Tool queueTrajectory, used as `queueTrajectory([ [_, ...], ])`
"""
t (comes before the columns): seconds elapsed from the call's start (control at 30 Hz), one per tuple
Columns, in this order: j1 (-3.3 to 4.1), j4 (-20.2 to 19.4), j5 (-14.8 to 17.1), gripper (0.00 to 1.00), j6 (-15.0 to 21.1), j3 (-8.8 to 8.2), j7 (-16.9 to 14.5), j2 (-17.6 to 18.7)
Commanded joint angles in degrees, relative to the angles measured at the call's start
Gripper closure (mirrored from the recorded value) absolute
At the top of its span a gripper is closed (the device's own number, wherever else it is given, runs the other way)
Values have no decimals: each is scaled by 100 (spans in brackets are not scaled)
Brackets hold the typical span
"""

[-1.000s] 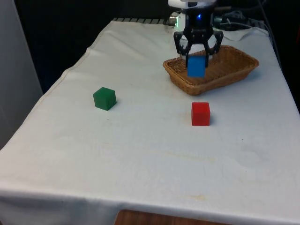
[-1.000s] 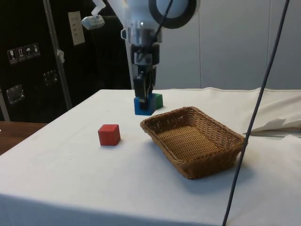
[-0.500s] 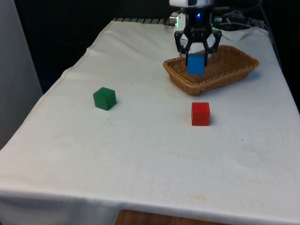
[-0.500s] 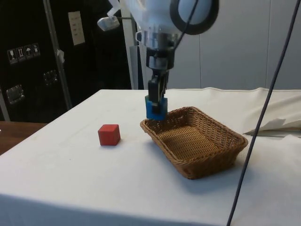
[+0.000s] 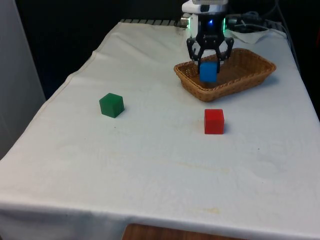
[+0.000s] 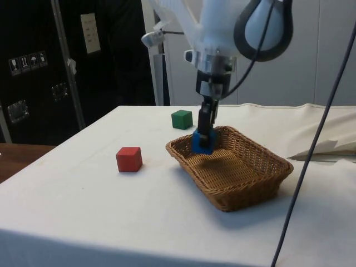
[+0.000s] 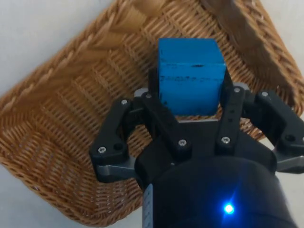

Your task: Pick up the blue cube and place it into the basket.

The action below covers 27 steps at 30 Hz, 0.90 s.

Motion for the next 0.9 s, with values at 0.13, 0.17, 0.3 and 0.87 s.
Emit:
queueTrajectory([
  [0.13, 6, -269, 74, 95, 435, 34, -23, 52],
  [0.17, 0, -309, 69, 95, 493, 34, -23, 69],
  [0.3, -17, -470, 46, 95, 779, 34, -11, 178],
  [0.87, -17, -533, 6, 62, 911, 0, 0, 252],
])
